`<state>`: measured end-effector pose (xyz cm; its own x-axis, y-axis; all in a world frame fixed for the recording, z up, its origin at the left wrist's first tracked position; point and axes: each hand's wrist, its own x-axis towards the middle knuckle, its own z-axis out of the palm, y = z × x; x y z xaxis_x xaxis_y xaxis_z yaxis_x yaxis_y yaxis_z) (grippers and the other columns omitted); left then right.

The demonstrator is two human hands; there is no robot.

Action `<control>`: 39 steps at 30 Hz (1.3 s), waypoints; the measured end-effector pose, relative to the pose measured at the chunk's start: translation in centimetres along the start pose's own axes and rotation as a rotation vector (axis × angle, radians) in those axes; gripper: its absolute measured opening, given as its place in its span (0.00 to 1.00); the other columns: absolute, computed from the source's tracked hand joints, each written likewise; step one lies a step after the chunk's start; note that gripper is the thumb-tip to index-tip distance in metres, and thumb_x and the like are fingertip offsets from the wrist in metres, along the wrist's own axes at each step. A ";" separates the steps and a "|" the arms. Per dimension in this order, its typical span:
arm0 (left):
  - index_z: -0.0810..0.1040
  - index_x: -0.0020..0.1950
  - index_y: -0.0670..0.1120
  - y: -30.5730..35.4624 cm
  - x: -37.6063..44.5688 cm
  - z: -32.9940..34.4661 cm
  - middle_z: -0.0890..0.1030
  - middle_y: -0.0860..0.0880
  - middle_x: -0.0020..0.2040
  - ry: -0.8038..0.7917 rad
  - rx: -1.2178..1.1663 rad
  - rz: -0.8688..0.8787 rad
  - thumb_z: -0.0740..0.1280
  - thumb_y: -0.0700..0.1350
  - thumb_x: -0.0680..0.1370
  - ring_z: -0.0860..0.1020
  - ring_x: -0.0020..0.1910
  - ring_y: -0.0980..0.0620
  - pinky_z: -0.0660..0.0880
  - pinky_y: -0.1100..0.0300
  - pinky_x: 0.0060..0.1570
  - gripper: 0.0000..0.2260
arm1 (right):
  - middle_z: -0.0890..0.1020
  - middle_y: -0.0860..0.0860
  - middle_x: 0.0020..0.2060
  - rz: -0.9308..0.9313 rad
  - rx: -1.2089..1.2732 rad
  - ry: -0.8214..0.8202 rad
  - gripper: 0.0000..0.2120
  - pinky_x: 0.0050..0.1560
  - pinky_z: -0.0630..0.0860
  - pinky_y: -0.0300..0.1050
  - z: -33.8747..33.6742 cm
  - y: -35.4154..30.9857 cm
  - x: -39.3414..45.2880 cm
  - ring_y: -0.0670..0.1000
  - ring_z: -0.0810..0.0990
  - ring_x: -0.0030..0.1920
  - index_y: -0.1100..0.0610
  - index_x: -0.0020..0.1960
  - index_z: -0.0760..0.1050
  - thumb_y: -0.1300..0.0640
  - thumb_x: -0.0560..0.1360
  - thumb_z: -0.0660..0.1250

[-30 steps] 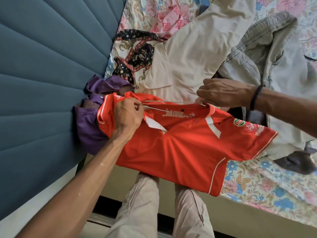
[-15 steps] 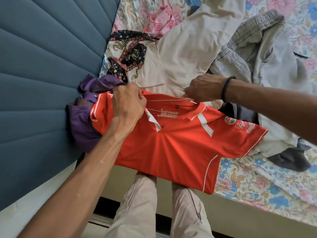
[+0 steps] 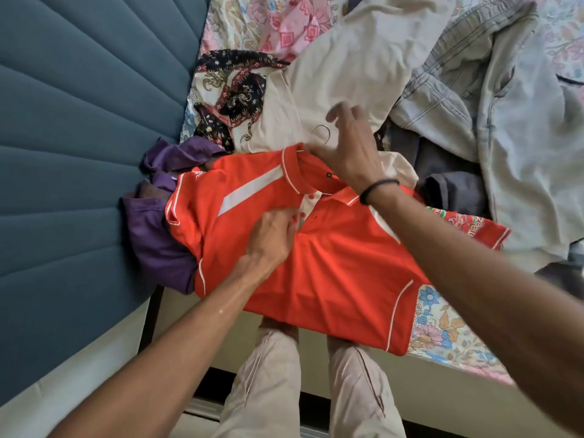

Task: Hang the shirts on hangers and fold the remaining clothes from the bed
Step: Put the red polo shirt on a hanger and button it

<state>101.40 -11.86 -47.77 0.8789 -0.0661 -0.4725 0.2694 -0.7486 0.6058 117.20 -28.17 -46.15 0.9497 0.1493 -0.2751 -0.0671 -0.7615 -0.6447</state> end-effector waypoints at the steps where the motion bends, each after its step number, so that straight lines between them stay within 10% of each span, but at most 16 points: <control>1: 0.82 0.60 0.46 -0.5 0.0 0.6 0.84 0.42 0.48 -0.015 0.027 0.002 0.60 0.45 0.76 0.82 0.47 0.39 0.79 0.45 0.47 0.16 | 0.76 0.52 0.47 0.021 0.019 0.036 0.21 0.44 0.69 0.47 0.4 0.2 -2.2 0.54 0.75 0.44 0.55 0.52 0.72 0.43 0.72 0.76; 7: 0.81 0.59 0.52 -0.4 2.6 1.7 0.80 0.46 0.49 -0.017 0.227 0.022 0.67 0.48 0.80 0.81 0.49 0.39 0.78 0.46 0.46 0.09 | 0.79 0.52 0.38 0.520 0.192 -0.148 0.13 0.46 0.69 0.50 8.2 2.7 -14.3 0.62 0.81 0.47 0.57 0.45 0.74 0.55 0.69 0.78; 14: 0.82 0.49 0.51 -0.6 5.1 2.1 0.83 0.47 0.48 -0.052 0.296 0.033 0.70 0.49 0.73 0.81 0.51 0.42 0.75 0.49 0.48 0.07 | 0.76 0.53 0.51 0.719 0.249 0.257 0.19 0.49 0.72 0.54 13.6 -0.1 -14.4 0.60 0.77 0.52 0.53 0.57 0.66 0.45 0.76 0.70; 28: 0.87 0.46 0.52 -0.5 4.3 1.6 0.87 0.53 0.42 0.066 -0.023 -0.055 0.69 0.51 0.68 0.85 0.44 0.52 0.81 0.55 0.46 0.11 | 0.83 0.52 0.40 0.681 0.525 0.524 0.09 0.48 0.77 0.51 13.9 0.1 -15.3 0.52 0.81 0.42 0.57 0.44 0.80 0.52 0.79 0.68; 39: 0.88 0.44 0.49 -2.1 5.0 2.9 0.87 0.52 0.40 -0.033 -0.168 -0.079 0.75 0.42 0.70 0.81 0.35 0.62 0.80 0.61 0.43 0.05 | 0.84 0.52 0.44 0.716 1.027 0.203 0.12 0.40 0.81 0.42 12.6 2.3 -15.2 0.46 0.84 0.41 0.57 0.58 0.77 0.68 0.78 0.71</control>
<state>104.11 -12.53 -53.32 0.8399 -0.0350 -0.5417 0.4014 -0.6317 0.6632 98.76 -24.19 -52.46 0.6266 -0.2605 -0.7345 -0.7021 0.2205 -0.6771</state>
